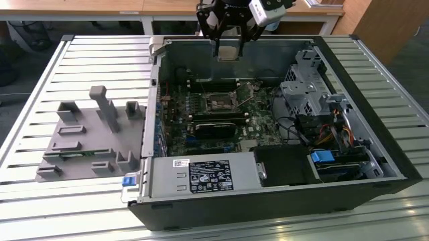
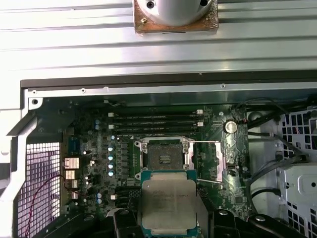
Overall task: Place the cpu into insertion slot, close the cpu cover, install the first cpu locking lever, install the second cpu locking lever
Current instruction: 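Place the cpu into insertion slot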
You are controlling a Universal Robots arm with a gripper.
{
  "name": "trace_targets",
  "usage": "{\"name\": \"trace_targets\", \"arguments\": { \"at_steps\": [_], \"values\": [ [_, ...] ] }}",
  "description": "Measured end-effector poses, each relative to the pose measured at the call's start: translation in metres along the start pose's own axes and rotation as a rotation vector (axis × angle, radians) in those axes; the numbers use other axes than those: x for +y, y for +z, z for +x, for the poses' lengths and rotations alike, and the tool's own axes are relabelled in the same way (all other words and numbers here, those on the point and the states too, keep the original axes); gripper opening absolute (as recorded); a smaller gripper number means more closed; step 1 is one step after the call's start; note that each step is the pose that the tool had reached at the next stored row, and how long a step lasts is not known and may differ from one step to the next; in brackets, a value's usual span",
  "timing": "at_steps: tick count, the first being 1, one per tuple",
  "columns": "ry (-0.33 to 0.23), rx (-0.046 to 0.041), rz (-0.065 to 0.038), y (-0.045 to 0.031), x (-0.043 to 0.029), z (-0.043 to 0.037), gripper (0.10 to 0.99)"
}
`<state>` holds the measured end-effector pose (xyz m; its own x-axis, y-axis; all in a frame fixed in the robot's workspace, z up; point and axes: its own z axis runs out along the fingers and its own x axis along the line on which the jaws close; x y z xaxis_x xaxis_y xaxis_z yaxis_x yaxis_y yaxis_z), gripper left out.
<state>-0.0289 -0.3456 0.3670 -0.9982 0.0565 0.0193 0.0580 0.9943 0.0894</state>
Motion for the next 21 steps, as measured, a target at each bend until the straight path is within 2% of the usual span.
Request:
{"name": "trace_targets", "arguments": {
  "at_steps": [21],
  "values": [
    [0.028,-0.0025,-0.001,0.0001,0.0000,0.0000,0.529]
  ]
}}
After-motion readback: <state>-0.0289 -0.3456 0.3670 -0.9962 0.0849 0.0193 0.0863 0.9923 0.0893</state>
